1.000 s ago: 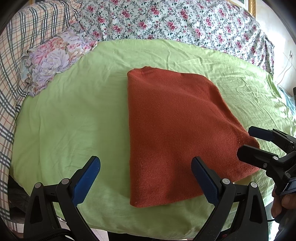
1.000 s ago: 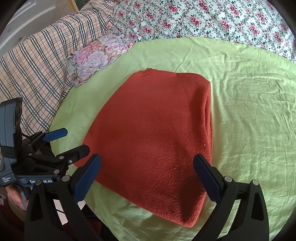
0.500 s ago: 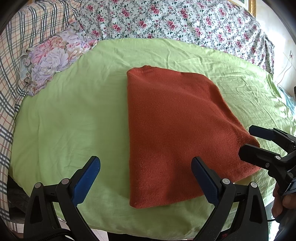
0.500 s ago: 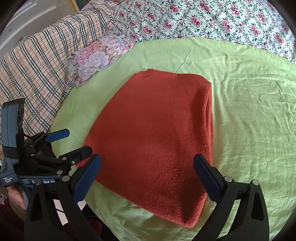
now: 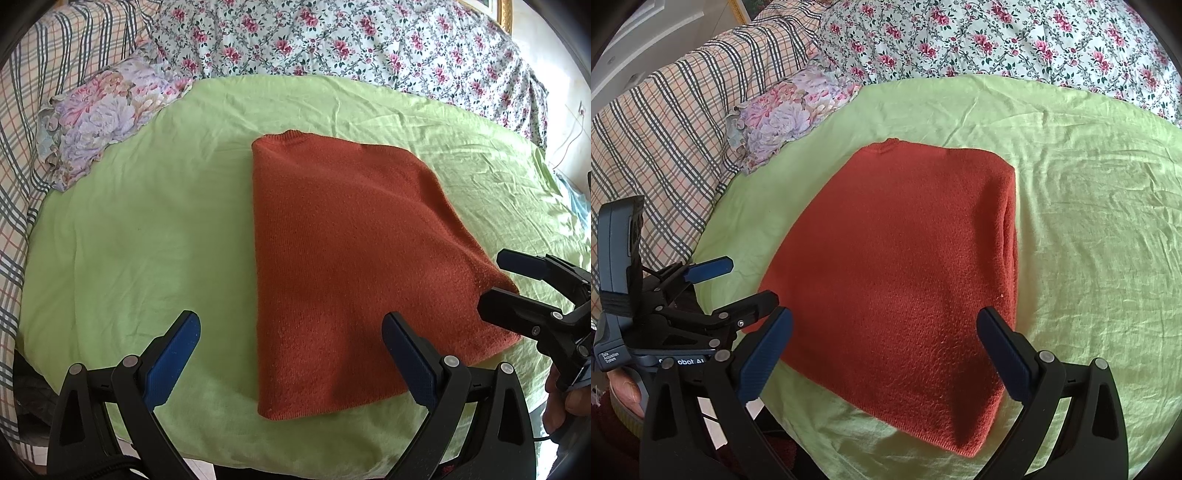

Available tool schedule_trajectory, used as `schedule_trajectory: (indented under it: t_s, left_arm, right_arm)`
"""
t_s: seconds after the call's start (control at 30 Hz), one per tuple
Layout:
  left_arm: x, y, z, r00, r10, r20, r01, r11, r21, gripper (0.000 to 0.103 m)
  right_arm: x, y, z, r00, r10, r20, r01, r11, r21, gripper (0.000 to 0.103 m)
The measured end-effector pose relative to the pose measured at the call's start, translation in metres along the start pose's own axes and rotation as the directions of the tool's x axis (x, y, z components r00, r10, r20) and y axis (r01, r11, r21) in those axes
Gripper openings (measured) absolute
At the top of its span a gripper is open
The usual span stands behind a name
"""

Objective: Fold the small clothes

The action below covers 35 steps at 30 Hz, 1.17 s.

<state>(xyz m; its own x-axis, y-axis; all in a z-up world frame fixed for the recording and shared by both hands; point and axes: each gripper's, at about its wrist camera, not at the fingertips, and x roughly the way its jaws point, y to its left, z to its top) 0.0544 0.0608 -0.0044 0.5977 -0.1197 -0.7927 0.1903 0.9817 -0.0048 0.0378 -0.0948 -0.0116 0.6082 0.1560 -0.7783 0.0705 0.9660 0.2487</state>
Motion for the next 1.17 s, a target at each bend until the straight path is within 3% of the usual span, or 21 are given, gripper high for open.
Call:
schedule_trajectory:
  t_s: [0.43, 1.17]
  left_arm:
    - [0.005, -0.001, 0.006, 1.0, -0.012, -0.009, 0.012, 1.0, 0.0, 0.099]
    - [0.031, 0.01, 0.029, 1.0, -0.008, -0.027, 0.008, 1.0, -0.011, 0.099]
  right_arm:
    - [0.0, 0.005, 0.003, 1.0, 0.003, -0.003, -0.003, 1.0, 0.0, 0.1]
    - [0.02, -0.031, 0.024, 1.0, 0.012, -0.026, -0.011, 0.999, 0.031, 0.1]
